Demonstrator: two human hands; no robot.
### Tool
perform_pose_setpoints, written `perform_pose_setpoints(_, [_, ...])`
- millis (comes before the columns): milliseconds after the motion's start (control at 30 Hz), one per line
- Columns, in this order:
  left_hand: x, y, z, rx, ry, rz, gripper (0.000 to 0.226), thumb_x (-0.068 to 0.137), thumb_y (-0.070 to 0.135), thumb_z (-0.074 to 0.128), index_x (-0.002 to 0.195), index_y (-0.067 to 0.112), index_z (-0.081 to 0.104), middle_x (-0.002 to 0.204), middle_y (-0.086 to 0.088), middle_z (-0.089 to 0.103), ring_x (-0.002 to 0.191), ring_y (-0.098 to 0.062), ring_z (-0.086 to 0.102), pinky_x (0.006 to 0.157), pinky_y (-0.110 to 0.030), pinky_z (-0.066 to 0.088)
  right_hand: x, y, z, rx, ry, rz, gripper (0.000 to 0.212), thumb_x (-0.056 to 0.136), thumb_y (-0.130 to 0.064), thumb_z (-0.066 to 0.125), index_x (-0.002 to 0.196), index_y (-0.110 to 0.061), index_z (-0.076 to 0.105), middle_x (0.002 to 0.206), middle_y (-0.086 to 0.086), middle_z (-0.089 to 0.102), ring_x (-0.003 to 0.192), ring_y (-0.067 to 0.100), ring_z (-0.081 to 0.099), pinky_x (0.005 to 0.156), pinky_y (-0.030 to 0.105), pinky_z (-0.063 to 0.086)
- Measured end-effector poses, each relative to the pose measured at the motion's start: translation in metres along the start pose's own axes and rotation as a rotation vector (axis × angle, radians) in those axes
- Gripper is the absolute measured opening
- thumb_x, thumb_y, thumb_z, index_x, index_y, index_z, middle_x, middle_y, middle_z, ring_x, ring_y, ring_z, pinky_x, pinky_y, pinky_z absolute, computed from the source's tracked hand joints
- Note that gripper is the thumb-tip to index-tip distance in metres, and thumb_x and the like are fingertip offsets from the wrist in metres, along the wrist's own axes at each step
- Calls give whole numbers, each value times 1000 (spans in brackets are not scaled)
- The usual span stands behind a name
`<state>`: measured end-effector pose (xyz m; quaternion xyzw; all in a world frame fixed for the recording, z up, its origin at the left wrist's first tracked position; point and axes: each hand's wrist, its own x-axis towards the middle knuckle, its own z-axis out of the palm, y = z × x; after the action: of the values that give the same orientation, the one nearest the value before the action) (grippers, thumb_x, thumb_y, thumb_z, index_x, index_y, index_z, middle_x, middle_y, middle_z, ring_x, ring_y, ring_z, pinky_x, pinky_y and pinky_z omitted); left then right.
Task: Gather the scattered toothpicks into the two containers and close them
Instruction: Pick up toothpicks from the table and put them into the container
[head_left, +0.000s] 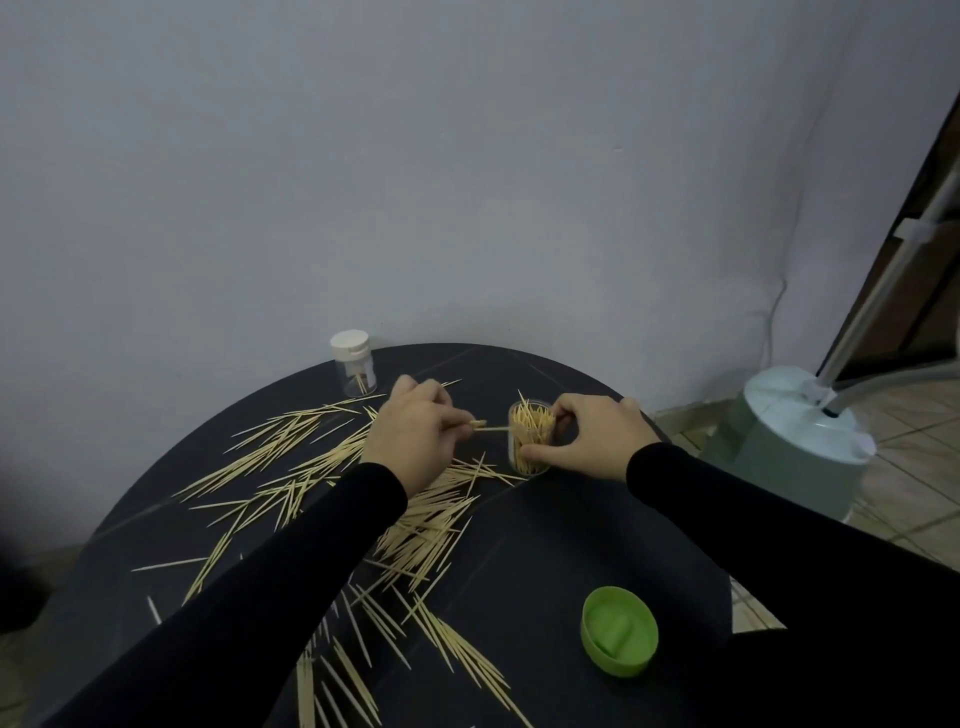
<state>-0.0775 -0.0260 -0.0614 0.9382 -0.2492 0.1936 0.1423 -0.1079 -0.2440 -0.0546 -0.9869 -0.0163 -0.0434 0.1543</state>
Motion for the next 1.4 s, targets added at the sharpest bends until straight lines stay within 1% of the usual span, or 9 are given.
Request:
perform_pose_setpoints(233, [9, 16, -10, -617, 131, -211, 20, 92, 33, 58, 106, 27, 71, 96, 14, 64, 98, -10, 52, 80, -24, 41, 3, -5, 9, -1, 14, -28, 57, 71, -76, 58, 106, -31, 56, 103, -10, 63, 98, 13, 54, 95, 36, 35])
perform_pose_setpoints(433, [6, 38, -12, -1089, -26, -369, 16, 90, 23, 63, 103, 24, 71, 107, 9, 69, 105, -2, 59, 88, -23, 46, 3, -15, 13, -1, 7, -91, 54, 71, -77, 56, 102, -32, 57, 96, -13, 63, 93, 11, 54, 94, 38, 35])
perform_pose_setpoints(600, [1, 31, -1, -982, -136, -479, 15, 89, 25, 64, 102, 24, 71, 105, 6, 69, 102, -5, 59, 80, -22, 46, 3, -16, 13, -1, 15, -119, 52, 73, -76, 56, 100, -32, 57, 94, -13, 64, 89, 9, 57, 97, 39, 33])
perform_pose_setpoints(733, [1, 23, -2, -861, -177, -425, 17, 87, 28, 67, 102, 23, 72, 98, 6, 70, 98, -7, 61, 86, -27, 50, 3, -16, 13, -20, 15, -128, 52, 74, -76, 55, 102, -32, 57, 95, -12, 64, 89, 9, 57, 97, 38, 32])
perform_pose_setpoints(900, [1, 23, -6, -521, -34, -158, 29, 90, 37, 60, 118, 31, 61, 109, 11, 55, 104, -7, 47, 86, -23, 41, 1, -18, 11, -43, 30, -151, 54, 74, -76, 54, 103, -30, 57, 94, -12, 63, 89, 8, 57, 97, 39, 32])
perform_pose_setpoints(1000, [0, 23, -4, -168, 7, 110, 47, 95, 44, 48, 140, 32, 42, 133, 11, 47, 119, -11, 34, 97, -30, 33, 0, -21, 9, -42, 42, -185, 50, 76, -71, 57, 103, -29, 57, 94, -11, 63, 88, 9, 57, 99, 40, 31])
perform_pose_setpoints(1067, [0, 26, -3, -125, -28, 139, 48, 97, 43, 42, 143, 33, 37, 142, 14, 43, 125, -14, 31, 100, -35, 29, -1, -22, 9, -29, 47, -204, 48, 76, -68, 58, 102, -29, 58, 93, -12, 63, 87, 8, 57, 100, 40, 31])
perform_pose_setpoints(1200, [1, 26, -3, -169, -15, 135, 32, 97, 33, 45, 128, 32, 55, 126, 17, 57, 117, -13, 36, 97, -36, 30, -2, -22, 8, -20, 60, -219, 45, 75, -69, 58, 97, -30, 57, 90, -13, 63, 86, 7, 57, 96, 38, 31])
perform_pose_setpoints(1400, [1, 22, -4, -242, 199, 164, 17, 87, 26, 65, 102, 27, 70, 94, 17, 66, 93, -8, 43, 79, -33, 39, 0, -19, 10, 3, 32, -176, 50, 73, -73, 59, 103, -32, 57, 95, -13, 63, 91, 7, 56, 98, 38, 31])
